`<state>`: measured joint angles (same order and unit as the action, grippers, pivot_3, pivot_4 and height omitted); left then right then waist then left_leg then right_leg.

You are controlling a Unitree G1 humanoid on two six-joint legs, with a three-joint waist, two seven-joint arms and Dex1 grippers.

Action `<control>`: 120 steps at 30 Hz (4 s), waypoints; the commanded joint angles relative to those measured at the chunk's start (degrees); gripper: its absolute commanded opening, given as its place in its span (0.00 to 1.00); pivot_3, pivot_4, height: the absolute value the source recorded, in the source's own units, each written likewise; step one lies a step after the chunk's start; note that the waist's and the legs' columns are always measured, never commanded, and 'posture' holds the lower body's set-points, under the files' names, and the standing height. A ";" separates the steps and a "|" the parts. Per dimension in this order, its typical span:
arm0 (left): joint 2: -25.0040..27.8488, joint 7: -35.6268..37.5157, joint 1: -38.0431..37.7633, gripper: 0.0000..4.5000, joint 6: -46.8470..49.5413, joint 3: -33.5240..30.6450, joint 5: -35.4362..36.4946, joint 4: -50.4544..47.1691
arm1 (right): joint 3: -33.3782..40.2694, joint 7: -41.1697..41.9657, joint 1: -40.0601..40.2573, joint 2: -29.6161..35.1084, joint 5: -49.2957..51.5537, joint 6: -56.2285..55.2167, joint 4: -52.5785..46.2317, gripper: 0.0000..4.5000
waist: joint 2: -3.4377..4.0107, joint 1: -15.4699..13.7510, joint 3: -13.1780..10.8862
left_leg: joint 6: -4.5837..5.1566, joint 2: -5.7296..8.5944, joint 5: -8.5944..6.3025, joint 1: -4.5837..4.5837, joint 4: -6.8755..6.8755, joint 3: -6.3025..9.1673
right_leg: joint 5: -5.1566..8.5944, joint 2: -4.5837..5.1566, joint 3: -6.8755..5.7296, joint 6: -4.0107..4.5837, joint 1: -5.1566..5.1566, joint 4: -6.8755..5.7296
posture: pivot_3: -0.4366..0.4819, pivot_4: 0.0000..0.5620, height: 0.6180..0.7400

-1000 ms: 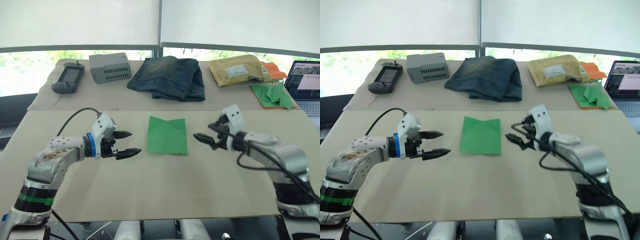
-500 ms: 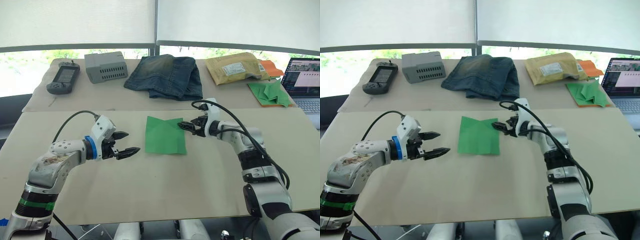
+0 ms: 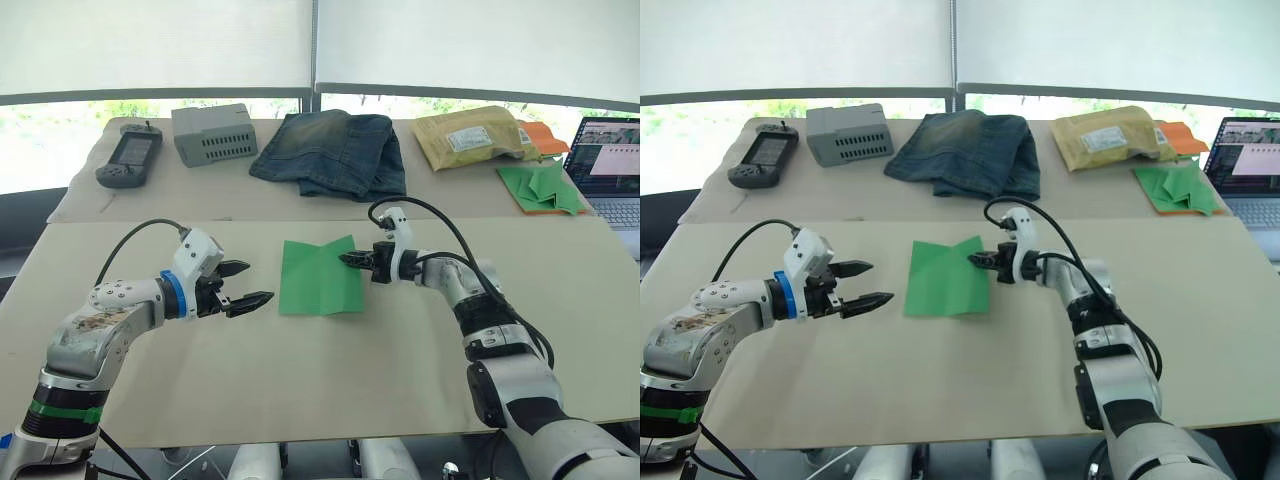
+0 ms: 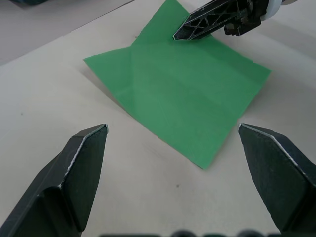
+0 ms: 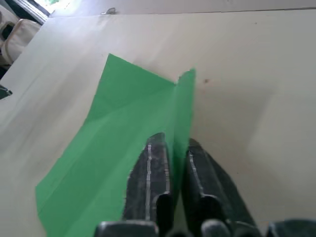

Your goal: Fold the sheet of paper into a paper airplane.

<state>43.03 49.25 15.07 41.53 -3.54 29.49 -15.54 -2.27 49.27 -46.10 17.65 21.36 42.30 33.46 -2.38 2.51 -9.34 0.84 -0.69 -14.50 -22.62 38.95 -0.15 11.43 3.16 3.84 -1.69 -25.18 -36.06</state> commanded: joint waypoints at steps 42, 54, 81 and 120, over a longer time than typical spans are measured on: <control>-6.59 9.72 4.73 0.59 -5.90 14.27 -1.32 -1.98 | 13.44 -4.66 28.08 22.98 15.87 20.41 -56.08 0.67 | 0.00 -0.32 0.00 | 0.01 0.08 0.00 -0.03 0.03 -0.20 | 0.13 -0.05 -0.02 -0.20 0.10 0.14 | 0.48 0.27 0.91; -9.52 9.39 6.62 0.01 -12.02 24.39 -13.27 8.40 | 2.11 -1.34 38.56 32.21 -0.61 -3.90 -57.04 0.67 | 0.01 -0.40 -0.01 | 0.01 0.22 0.01 0.15 0.05 -0.27 | 0.38 -0.06 0.10 -0.58 0.23 0.16 | 0.48 0.27 0.91; -10.81 4.17 3.14 0.00 -7.43 26.40 -16.33 6.10 | -6.40 8.32 31.30 19.35 2.10 -9.85 -48.60 0.01 | 0.04 -1.31 0.01 | 0.02 0.17 0.00 0.70 0.06 -0.15 | 0.43 0.03 0.07 -0.63 0.91 0.22 | 0.48 0.27 0.91; -9.74 6.73 3.15 0.00 -7.89 15.12 -7.41 6.00 | -20.87 2.79 24.27 10.50 -10.74 -7.13 -40.87 0.01 | 0.05 -1.04 0.02 | 0.01 0.00 0.00 0.83 0.03 -0.12 | 0.45 -0.15 -0.06 -0.46 0.91 0.14 | 0.48 0.27 0.91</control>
<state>33.07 56.26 17.70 35.20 10.56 24.01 -9.76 -22.86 53.33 -22.62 27.75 12.03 33.47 -7.89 -2.33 1.47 -9.32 0.86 -0.70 -14.50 -21.79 38.97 -0.27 11.89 3.00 3.78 -2.15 -24.28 -35.92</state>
